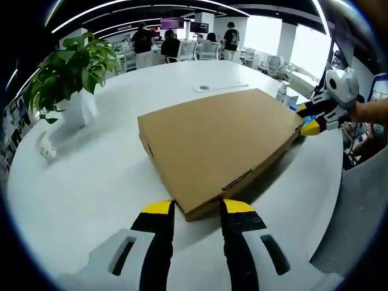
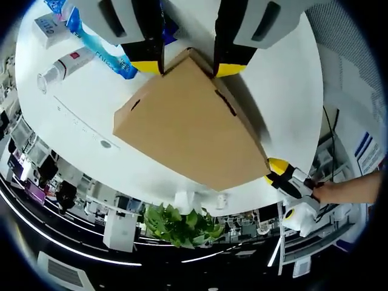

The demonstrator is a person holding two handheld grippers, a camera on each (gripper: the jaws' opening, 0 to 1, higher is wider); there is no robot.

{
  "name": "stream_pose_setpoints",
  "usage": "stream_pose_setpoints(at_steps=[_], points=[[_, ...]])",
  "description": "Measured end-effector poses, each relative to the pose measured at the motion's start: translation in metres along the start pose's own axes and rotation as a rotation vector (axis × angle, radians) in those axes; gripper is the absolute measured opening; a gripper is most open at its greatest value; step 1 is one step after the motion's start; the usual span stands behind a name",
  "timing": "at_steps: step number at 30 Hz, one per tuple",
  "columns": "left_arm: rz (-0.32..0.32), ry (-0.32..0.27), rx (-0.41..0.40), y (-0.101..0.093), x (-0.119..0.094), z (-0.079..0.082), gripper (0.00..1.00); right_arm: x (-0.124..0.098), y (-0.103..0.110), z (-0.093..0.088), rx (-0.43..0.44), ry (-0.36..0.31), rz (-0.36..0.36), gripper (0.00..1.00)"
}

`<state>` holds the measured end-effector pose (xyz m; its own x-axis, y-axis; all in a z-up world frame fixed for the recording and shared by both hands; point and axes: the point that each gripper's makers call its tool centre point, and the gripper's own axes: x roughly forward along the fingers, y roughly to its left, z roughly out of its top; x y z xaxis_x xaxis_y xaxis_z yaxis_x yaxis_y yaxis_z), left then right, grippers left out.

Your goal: Operate the shoe box by opening the lid, removing the specified soft item, and placing it in the target area until the item is outside and the box remains undamaged.

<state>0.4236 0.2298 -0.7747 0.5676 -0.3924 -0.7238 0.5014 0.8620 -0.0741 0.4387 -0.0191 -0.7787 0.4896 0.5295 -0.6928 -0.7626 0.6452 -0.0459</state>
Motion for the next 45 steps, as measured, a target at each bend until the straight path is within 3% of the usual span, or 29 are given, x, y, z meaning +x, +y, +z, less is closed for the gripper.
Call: stream_pose_setpoints(at_steps=[15,21,33,45], points=[[0.012,0.009,0.004,0.002,-0.001,0.001,0.30,-0.001,0.002,-0.001,0.024,0.009,-0.008,0.28],[0.023,-0.021,-0.021,0.001,-0.009,0.008,0.33,-0.006,0.005,0.000,0.036,-0.004,-0.009,0.30],[0.047,-0.044,-0.017,-0.004,-0.027,0.009,0.36,-0.035,0.000,-0.001,0.059,-0.042,-0.051,0.34],[0.044,-0.117,-0.050,-0.027,-0.056,0.011,0.46,-0.078,-0.008,-0.007,0.076,-0.090,-0.117,0.50]])
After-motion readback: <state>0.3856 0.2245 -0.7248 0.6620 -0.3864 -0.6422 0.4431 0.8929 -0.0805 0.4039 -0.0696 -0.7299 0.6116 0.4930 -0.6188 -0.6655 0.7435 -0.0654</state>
